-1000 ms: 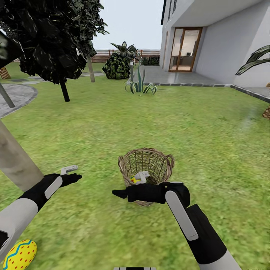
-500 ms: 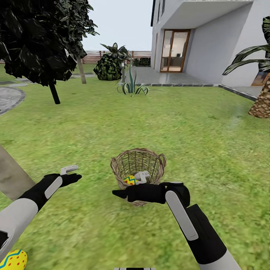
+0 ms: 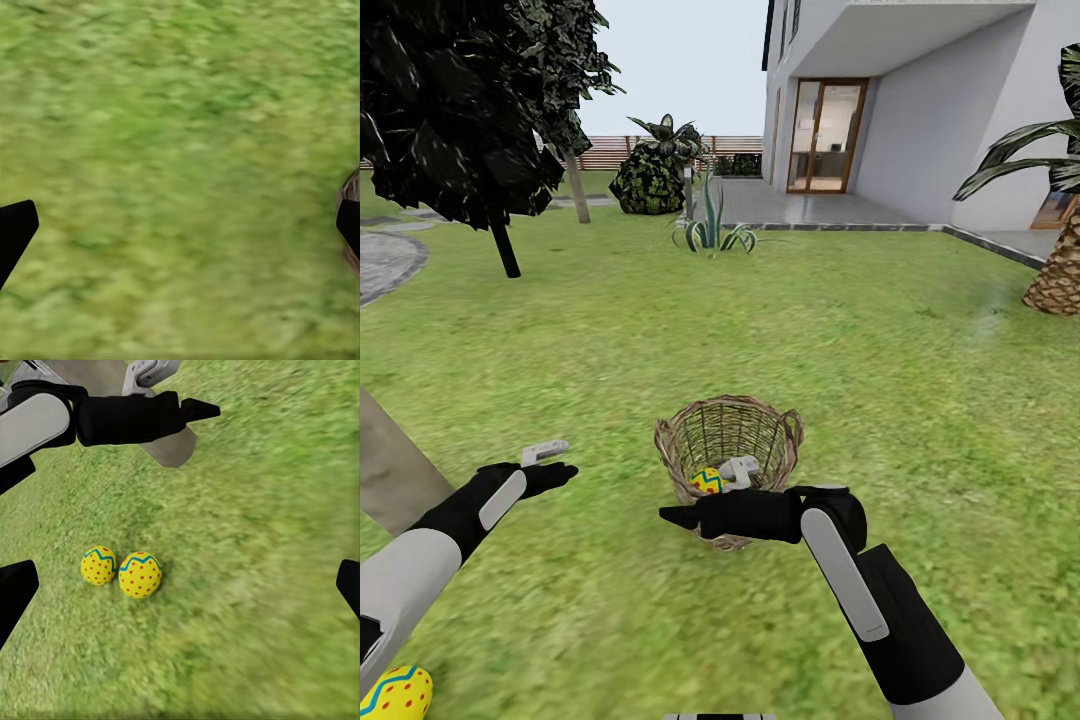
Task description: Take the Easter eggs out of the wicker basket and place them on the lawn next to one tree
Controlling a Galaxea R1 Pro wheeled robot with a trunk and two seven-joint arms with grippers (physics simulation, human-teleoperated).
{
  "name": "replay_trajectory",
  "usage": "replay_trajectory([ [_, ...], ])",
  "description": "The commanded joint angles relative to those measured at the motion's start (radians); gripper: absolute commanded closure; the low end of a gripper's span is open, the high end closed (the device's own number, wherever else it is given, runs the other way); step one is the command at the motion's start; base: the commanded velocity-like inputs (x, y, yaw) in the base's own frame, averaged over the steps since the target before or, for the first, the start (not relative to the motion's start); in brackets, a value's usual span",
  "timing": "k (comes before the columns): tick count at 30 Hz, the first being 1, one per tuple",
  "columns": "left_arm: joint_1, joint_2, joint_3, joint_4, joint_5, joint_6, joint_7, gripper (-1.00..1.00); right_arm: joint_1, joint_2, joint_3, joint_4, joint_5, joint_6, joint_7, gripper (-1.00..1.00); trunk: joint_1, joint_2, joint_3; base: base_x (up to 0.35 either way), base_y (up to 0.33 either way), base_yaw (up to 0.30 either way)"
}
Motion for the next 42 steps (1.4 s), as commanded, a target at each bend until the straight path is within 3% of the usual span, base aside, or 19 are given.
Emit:
replay_trajectory([
  [1,0.0,0.001,-0.008,-0.002,0.011,0.002,0.009,-1.0,-0.001,0.0,-0.001,0.0,0.01,0.004,0.01,-1.0,0.0,0.0,-0.001,0.0,0.0,0.0],
  [6,0.0,0.001,-0.008,-0.002,0.01,0.001,0.009,-1.0,-0.001,0.0,-0.001,-0.001,0.01,0.004,0.01,-1.0,0.0,0.0,-0.001,0.0,0.0,-0.012],
  [18,0.0,0.001,-0.008,-0.004,0.01,-0.004,0.011,-1.0,-0.001,0.0,-0.001,-0.001,0.01,0.004,0.01,-1.0,-0.006,0.002,0.054,0.0,0.0,-0.202],
  [31,0.0,0.0,-0.036,-0.004,0.01,-0.004,0.012,-1.0,-0.001,0.0,-0.001,-0.001,0.01,0.004,0.01,-1.0,-0.006,0.002,0.06,0.0,0.0,-0.134],
  [35,0.0,0.001,-0.04,-0.016,0.011,-0.006,0.014,-1.0,-0.001,0.0,-0.001,-0.001,0.01,0.004,0.01,-1.0,-0.007,0.003,0.078,0.0,0.0,-0.163],
  [39,0.002,0.006,-0.04,-0.078,0.013,-0.006,0.04,-1.0,-0.001,0.0,-0.001,-0.001,0.01,0.004,0.01,-1.0,-0.009,0.004,0.093,0.0,0.0,-0.225],
  [42,0.007,0.008,-0.041,-0.116,0.014,-0.007,0.097,-1.0,-0.001,-0.001,-0.002,-0.001,0.011,0.004,0.01,-1.0,-0.009,0.004,0.095,0.0,0.0,-0.241],
])
